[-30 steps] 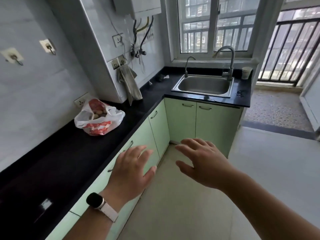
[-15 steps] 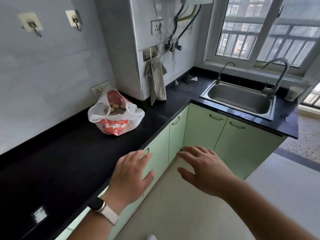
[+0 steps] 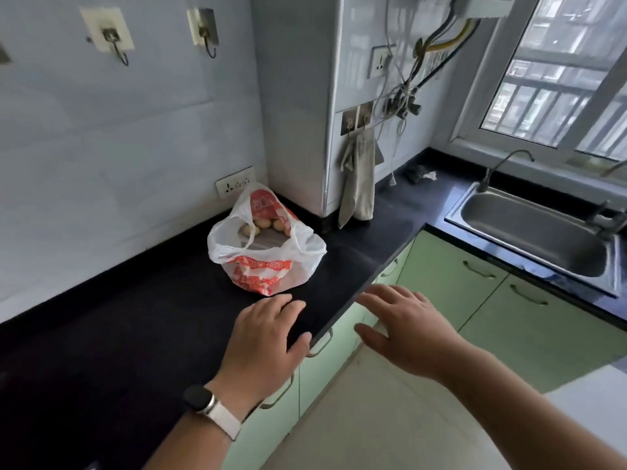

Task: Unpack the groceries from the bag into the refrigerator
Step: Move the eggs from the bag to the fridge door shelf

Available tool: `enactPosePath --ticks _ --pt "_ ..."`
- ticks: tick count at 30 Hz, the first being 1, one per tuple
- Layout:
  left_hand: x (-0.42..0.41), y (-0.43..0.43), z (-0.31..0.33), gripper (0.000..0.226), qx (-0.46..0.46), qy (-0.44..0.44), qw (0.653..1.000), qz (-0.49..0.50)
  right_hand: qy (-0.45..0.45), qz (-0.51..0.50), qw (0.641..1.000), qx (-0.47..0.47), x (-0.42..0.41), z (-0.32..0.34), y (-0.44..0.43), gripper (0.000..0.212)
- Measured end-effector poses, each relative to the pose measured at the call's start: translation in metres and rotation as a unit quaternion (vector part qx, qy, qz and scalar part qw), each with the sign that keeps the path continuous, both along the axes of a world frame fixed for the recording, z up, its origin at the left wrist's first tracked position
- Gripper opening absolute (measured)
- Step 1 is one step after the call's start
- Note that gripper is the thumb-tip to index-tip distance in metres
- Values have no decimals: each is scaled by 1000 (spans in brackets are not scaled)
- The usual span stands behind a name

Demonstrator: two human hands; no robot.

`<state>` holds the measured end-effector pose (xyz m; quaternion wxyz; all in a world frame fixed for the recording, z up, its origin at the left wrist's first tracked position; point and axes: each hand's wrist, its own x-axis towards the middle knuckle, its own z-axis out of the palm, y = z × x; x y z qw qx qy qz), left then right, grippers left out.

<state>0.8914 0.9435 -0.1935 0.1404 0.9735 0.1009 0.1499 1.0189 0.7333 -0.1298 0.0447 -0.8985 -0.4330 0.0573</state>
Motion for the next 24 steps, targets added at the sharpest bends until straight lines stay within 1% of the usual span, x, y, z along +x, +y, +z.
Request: enactPosePath --ticks 6,9,12,17,21,24 --pt "15 29 -6 50 -2 10 1000 25 6 39 999 8 33 -12 48 57" --pt "28 43 -9 51 5 20 999 40 21 59 998 16 55 -24 70 62" --pt "49 59 -14 51 17 35 998 57 29 90 995 13 85 -34 95 58" --pt "103 83 -18 46 19 71 992 102 54 137 989 27 149 -46 137 57" --pt "156 102 -21 40 17 89 989 117 79 164 983 33 206 -57 163 57" --pt "189 114 -29 43 13 110 983 144 93 189 977 36 243 -65 180 54"
